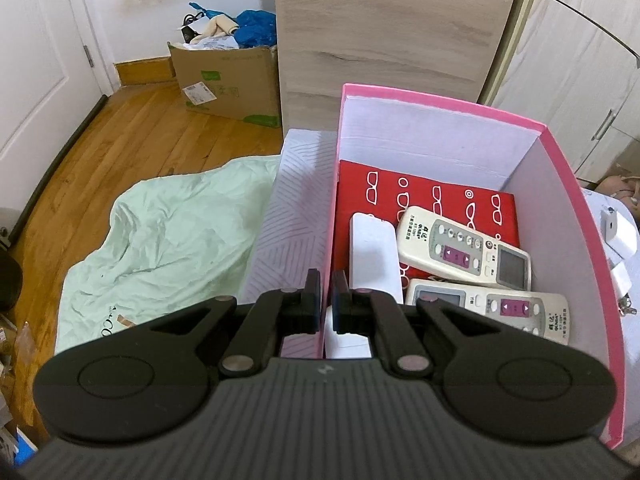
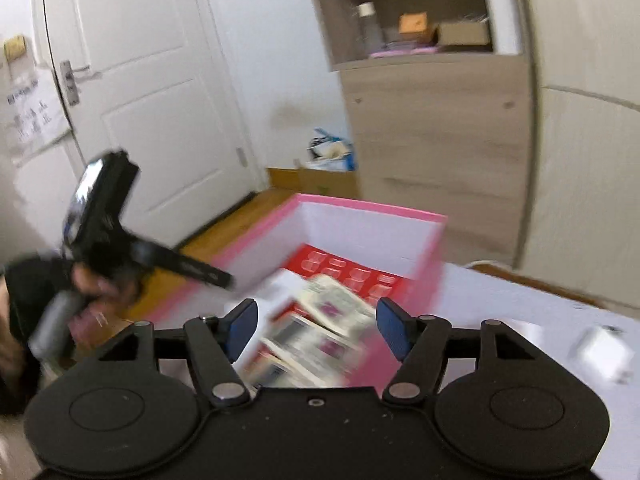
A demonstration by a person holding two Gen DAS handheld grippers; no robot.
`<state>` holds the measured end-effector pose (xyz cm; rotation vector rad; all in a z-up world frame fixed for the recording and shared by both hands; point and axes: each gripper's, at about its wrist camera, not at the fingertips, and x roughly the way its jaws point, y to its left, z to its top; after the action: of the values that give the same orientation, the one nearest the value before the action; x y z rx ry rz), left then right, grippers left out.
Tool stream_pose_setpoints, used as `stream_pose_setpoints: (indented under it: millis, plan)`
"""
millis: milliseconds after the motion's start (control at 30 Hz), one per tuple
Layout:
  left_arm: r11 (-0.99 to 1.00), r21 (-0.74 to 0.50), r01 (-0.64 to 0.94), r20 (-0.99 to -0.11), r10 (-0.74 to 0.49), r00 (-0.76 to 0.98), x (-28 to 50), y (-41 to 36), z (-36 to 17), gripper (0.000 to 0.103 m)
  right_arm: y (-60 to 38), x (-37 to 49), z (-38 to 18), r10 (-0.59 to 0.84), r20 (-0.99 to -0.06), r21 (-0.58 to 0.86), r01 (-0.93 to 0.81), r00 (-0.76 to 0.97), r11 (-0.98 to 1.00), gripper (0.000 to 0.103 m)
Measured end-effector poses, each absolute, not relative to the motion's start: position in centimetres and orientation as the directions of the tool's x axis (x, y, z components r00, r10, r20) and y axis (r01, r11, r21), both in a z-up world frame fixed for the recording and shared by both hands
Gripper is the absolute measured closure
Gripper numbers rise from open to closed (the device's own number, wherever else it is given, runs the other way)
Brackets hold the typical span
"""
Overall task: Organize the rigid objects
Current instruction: 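Move the right tool to the table and grasp the keys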
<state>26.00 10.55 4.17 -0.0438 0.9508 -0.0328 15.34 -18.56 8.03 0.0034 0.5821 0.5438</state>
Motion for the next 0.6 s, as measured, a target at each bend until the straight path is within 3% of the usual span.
stream_pose_setpoints:
  millis: [367,467,600]
  plan:
    - [0.998,-0.066,-0.005,-0.816,-0.052,0.576,26.1,10.8,4.1,0.099,-23.6,10.3,2.7,0.427,-0.601,0.073,-0.485,0.676,0.872,0.033]
    - [0.999,-0.054,-0.005,-0.815,-0.041,0.578,26.0,10.6,4.1,0.099,-24.5,9.9,0.8,0.425,-0.635,0.092,-0.483,0.645,0.871,0.043]
    - [0.999,-0.049,-0.003,-0.815,-0.039,0.578,25.9,10.5,4.1,0.099,-24.9,10.2,-1.6,0.411,-0.676,0.111,-0.467,0.611,0.877,0.048]
